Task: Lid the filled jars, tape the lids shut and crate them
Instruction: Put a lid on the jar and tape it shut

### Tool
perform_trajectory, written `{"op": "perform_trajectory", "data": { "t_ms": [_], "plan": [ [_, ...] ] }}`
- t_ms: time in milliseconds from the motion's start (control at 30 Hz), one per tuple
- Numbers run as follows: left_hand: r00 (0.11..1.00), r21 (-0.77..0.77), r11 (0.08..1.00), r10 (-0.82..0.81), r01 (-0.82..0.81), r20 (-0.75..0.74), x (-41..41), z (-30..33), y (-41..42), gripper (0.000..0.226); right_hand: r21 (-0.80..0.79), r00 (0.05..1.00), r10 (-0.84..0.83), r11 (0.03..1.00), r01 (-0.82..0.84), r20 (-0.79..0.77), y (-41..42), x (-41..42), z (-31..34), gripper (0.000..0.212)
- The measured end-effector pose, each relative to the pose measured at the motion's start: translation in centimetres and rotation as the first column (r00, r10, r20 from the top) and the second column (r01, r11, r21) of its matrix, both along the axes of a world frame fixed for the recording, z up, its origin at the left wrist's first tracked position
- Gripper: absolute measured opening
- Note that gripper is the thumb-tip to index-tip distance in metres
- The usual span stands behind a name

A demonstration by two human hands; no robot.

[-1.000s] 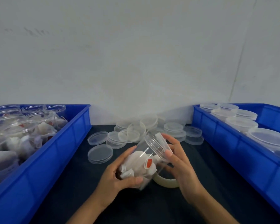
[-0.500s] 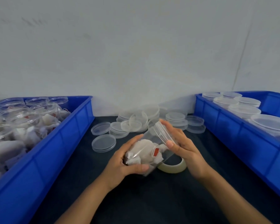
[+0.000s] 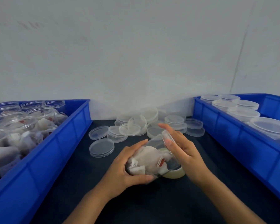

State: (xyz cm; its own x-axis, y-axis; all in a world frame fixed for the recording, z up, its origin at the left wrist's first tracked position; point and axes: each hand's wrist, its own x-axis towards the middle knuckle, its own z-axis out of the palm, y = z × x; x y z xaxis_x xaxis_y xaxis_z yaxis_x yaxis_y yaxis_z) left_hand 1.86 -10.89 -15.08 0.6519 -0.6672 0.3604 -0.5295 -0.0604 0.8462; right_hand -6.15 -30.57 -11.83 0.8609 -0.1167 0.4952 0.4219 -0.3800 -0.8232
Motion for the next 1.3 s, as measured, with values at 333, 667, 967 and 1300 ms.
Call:
{"op": "perform_trajectory", "data": {
  "t_ms": [333,667,967,1300],
  "plan": [
    [0.888,-0.127,0.972,0.124,-0.199,-0.443,-0.5,-0.5,-0.9,0.058,0.035,0.992,-0.129,0.991,0.129,-0.005,1.4,0.4,-2.2,0.044],
    [0.952,-0.190,0.962,0.139,-0.195,-0.273,-1.5,0.1,-0.9,0.066,0.175,0.992,-0.117,0.977,0.124,-0.047,2.8,0.1,-2.3,0.047],
    [0.896,-0.395,0.895,0.011,-0.207,-0.445,-2.2,0.9,-1.3,0.073,0.520,0.978,0.184,0.847,-0.109,-0.095,2.0,-1.1,-0.8,0.051],
    [0.777,-0.466,0.850,-0.116,-0.244,-0.618,-1.8,1.0,-0.7,0.075,0.199,0.974,0.032,0.980,0.014,-0.223,2.4,-0.8,-0.6,0.070]
  ]
}}
